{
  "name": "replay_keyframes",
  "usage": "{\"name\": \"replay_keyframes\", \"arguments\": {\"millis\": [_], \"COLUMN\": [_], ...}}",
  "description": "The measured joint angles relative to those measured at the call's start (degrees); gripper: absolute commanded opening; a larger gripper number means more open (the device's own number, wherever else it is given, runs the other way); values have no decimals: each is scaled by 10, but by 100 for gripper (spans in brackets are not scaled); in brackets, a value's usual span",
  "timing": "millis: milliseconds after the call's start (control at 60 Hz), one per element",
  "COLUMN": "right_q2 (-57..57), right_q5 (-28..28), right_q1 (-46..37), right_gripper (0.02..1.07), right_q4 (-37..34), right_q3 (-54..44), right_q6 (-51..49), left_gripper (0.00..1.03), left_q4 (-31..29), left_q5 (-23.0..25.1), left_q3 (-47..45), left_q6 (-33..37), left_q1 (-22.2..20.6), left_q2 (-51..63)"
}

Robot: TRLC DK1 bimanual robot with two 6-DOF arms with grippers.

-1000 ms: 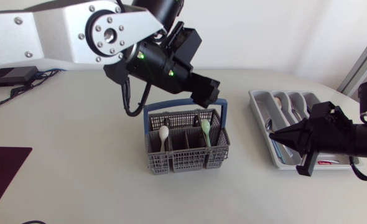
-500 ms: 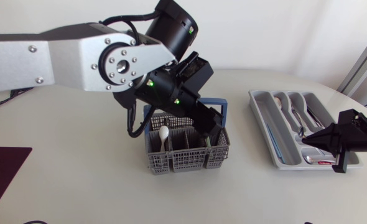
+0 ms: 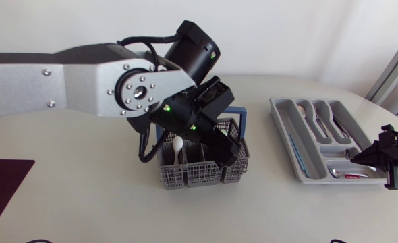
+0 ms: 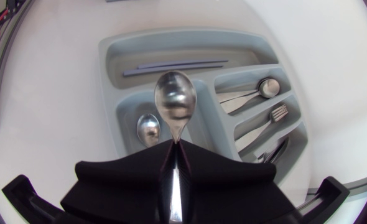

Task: Sort the cutlery from the basket into the organizer compartments.

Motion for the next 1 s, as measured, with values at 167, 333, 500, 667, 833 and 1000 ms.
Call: {"name": "replay_keyframes", "arguments": {"millis": [167,333,500,667,833,1000], "right_q2": [12,30,30,26,8,-23], "right_q5": [44,71,92,92,88,67], "right_q1": [0,3,8,9,9,8], "right_gripper": [8,8,10,32,49,58], "right_q4": [41,71,108,139,157,156], "right_q3": [-9,-13,-39,-62,-83,-94], "right_q6": [-36,-48,-60,-60,-61,-57], "left_gripper": [86,86,86,86,86,86], "left_q4": [2,6,54,119,180,217], "left_q5": [0,0,0,-7,-27,-33], "left_q3": [-11,-27,-61,-104,-134,-139], "left_q6": [9,9,9,9,9,9], "left_q1": [-5,-10,-13,-21,-21,-20], "left_q2": [0,0,0,0,2,3]}}
